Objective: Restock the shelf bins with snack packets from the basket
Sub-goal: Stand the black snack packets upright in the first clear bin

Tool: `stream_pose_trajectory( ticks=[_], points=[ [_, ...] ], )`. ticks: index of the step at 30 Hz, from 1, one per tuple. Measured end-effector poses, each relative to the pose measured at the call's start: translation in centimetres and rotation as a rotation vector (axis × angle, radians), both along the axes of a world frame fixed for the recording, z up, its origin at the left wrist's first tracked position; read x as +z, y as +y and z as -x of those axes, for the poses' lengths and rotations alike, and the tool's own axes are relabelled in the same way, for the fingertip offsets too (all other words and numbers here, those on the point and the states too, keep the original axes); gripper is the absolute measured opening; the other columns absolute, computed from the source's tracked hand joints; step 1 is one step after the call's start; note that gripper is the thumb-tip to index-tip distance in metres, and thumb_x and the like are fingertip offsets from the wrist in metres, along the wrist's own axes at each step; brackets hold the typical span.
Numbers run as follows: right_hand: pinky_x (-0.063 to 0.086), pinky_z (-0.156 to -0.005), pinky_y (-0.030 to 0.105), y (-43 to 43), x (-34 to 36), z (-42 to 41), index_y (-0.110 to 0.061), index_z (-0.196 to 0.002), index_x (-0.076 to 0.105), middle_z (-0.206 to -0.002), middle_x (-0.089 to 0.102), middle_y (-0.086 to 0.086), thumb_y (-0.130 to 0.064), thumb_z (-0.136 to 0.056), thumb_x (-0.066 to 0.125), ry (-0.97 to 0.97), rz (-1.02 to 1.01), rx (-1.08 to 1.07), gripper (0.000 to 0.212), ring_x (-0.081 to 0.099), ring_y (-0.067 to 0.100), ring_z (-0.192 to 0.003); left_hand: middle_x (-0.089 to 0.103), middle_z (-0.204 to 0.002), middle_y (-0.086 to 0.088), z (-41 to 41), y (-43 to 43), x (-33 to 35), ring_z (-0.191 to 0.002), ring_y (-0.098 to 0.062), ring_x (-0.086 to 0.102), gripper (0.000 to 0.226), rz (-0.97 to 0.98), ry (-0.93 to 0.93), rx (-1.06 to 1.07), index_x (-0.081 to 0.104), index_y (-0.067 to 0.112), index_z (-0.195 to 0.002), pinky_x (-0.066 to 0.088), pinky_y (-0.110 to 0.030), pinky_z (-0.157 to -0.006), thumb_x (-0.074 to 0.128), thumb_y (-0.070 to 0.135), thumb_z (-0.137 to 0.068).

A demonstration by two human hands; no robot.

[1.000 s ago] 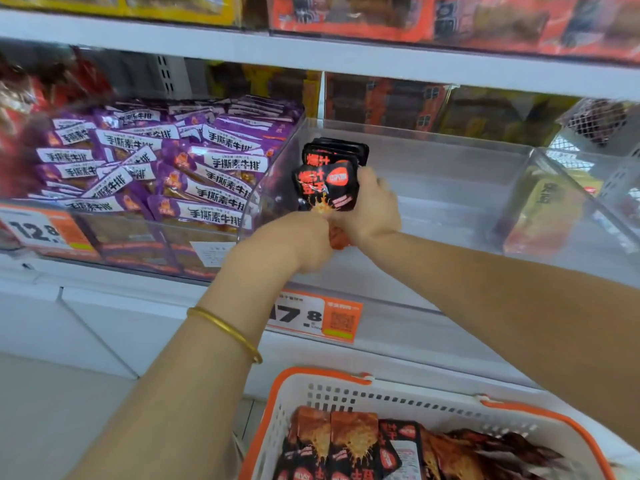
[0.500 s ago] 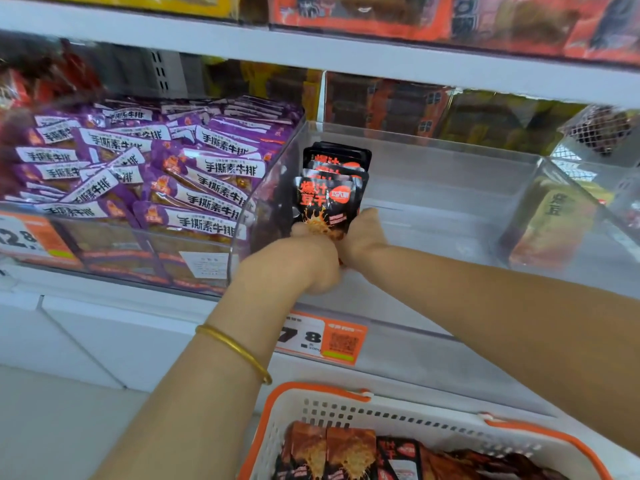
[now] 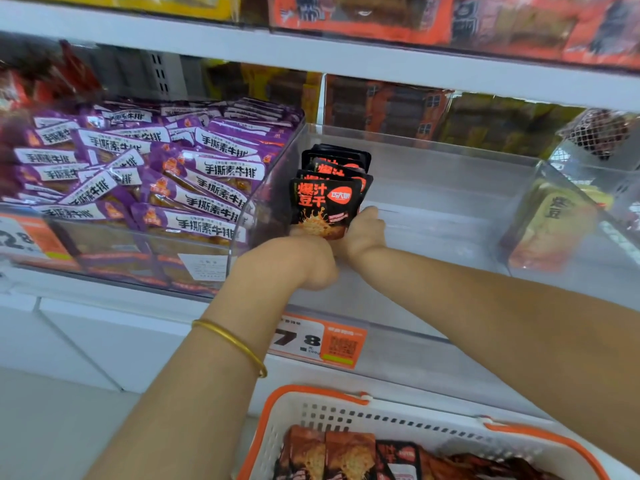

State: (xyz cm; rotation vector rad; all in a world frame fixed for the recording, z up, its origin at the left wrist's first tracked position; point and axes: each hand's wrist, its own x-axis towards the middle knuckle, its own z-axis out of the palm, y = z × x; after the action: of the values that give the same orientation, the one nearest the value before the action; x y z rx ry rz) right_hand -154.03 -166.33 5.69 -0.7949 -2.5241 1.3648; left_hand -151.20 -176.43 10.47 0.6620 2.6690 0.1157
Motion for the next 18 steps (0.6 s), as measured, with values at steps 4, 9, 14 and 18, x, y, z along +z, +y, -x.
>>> stream_pose_trajectory(
  ticks=[4, 9, 14, 18],
  points=[
    [0.042, -0.083, 0.030, 0.0, 0.2, 0.0, -0.003, -0.123, 0.042, -0.127, 0.052, 0.014, -0.017, -0.078, 0.074, -0.038, -0.050, 0.068, 0.057, 0.054, 0.028, -0.114, 0.035, -0.141, -0.018, 0.3, -0.1, -0.2, -0.118, -0.029, 0.046, 0.042, -0.029, 0.011, 0.027, 0.037, -0.002, -0.136, 0.037, -0.029, -0.087, 0.038, 0.018, -0.099],
    [0.041, -0.073, 0.027, 0.4, 0.8, 0.2, -0.007, -0.120, 0.053, -0.112, 0.057, 0.009, -0.024, -0.077, 0.073, -0.089, -0.206, 0.185, 0.050, 0.055, 0.024, -0.094, 0.030, -0.138, -0.017, 0.8, -0.1, -0.3, -0.099, -0.025, 0.044, 0.044, -0.068, 0.032, 0.080, 0.036, -0.002, -0.134, 0.036, -0.028, -0.079, 0.040, 0.023, -0.098],
    [0.045, -0.073, 0.028, 1.0, 0.8, 0.0, -0.007, -0.116, 0.057, -0.100, 0.059, 0.009, -0.022, -0.073, 0.078, -0.146, -0.189, 0.265, 0.050, 0.054, 0.022, -0.084, 0.023, -0.144, -0.019, 0.7, 0.0, -0.5, -0.118, -0.030, 0.045, 0.046, -0.042, 0.023, 0.059, 0.033, -0.002, -0.138, 0.037, -0.030, -0.088, 0.038, 0.022, -0.099],
    [0.046, -0.074, 0.027, 1.2, 0.8, -0.1, -0.007, -0.114, 0.055, -0.107, 0.062, 0.011, -0.017, -0.070, 0.080, -0.138, -0.144, 0.240, 0.052, 0.055, 0.021, -0.085, 0.028, -0.141, -0.018, 0.4, -0.1, -0.3, -0.118, -0.028, 0.045, 0.041, -0.039, 0.034, 0.039, 0.038, 0.001, -0.134, 0.035, -0.028, -0.088, 0.036, 0.021, -0.099]
  ],
)
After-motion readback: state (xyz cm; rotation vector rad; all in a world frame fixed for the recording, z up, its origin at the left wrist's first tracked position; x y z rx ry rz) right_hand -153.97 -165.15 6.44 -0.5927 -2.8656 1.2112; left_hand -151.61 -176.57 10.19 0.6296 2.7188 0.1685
